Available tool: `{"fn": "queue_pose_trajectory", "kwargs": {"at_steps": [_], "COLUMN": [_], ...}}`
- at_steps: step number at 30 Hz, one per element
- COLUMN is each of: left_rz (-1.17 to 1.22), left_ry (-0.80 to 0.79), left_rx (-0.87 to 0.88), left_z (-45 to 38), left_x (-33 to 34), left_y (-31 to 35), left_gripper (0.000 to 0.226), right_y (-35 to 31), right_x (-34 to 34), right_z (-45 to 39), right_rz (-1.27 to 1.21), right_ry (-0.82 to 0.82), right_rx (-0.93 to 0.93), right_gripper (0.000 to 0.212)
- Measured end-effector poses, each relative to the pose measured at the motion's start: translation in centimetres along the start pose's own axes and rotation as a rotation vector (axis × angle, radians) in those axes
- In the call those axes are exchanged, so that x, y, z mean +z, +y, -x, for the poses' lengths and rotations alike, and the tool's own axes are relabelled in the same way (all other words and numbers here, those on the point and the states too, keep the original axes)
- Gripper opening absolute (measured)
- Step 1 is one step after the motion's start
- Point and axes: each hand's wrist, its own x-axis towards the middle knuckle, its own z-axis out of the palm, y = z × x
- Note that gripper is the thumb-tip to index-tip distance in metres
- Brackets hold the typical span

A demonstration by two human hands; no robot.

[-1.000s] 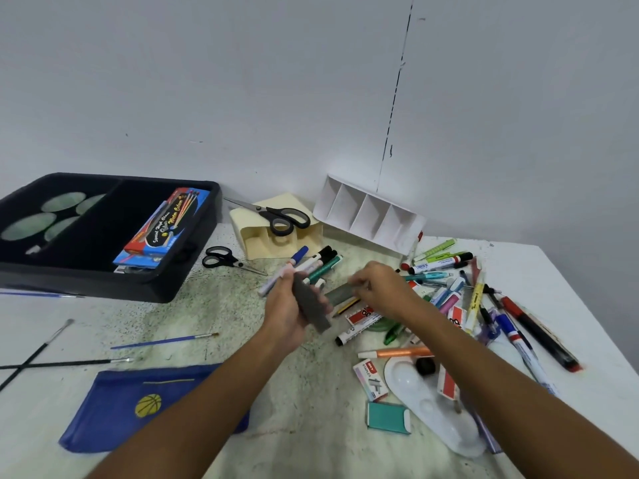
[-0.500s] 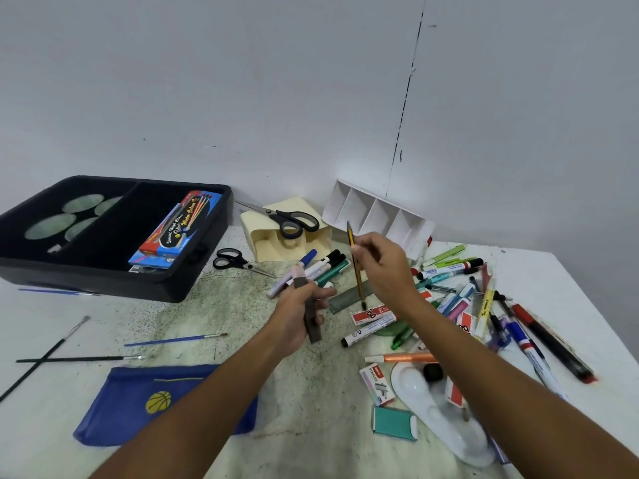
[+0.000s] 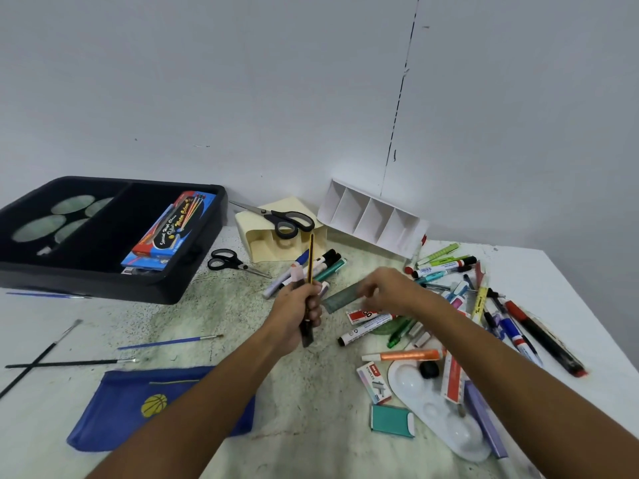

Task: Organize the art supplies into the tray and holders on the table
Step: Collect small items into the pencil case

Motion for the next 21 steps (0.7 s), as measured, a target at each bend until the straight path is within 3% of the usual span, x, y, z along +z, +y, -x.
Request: {"fn": "queue_pose_trajectory", "kwargs": {"at_steps": [2,6,9,12,18,21], "left_rz": [-0.008,-0.003,-0.003,0.008,0.039,0.062], "left_ry": [0.004,0.003,0.014,0.008,0.012,0.019], "left_rx": [-0.004,-0.015,-0.024,-0.031,-0.021,-0.022], "left_z": [0.0,0.1,0.0,-0.1,-0.1,-0.2], "left_x": [-0.2,-0.4,-0.6,-0.8,-1.3,-1.6], "left_y": [0.1,0.1,0.1,0.2,0.5,0.7], "left_gripper": [0.007,0.006,0.006,0.005,0.005,0.008], "right_y": [0.8,1.2,1.1,0.6,-1.3,-1.8], "right_x": [0.2,0.6,0.7,0.4,-0.9,-1.2], "right_z": [-0.1,-0.6,-0.8,-1.1,-1.7,-2.3], "right_rz": [0.205,0.316,0.312,0.274,-0.019,0.088], "right_ry": [-0.094,-0.065,-0.068,-0.13,0.028,0.015], "right_rx": [-0.025,-0.088,-0.105,-0.061,-0.164,-0.218], "right_gripper": [0.029,0.029,0.017,0.028,0.022,0.018]}}
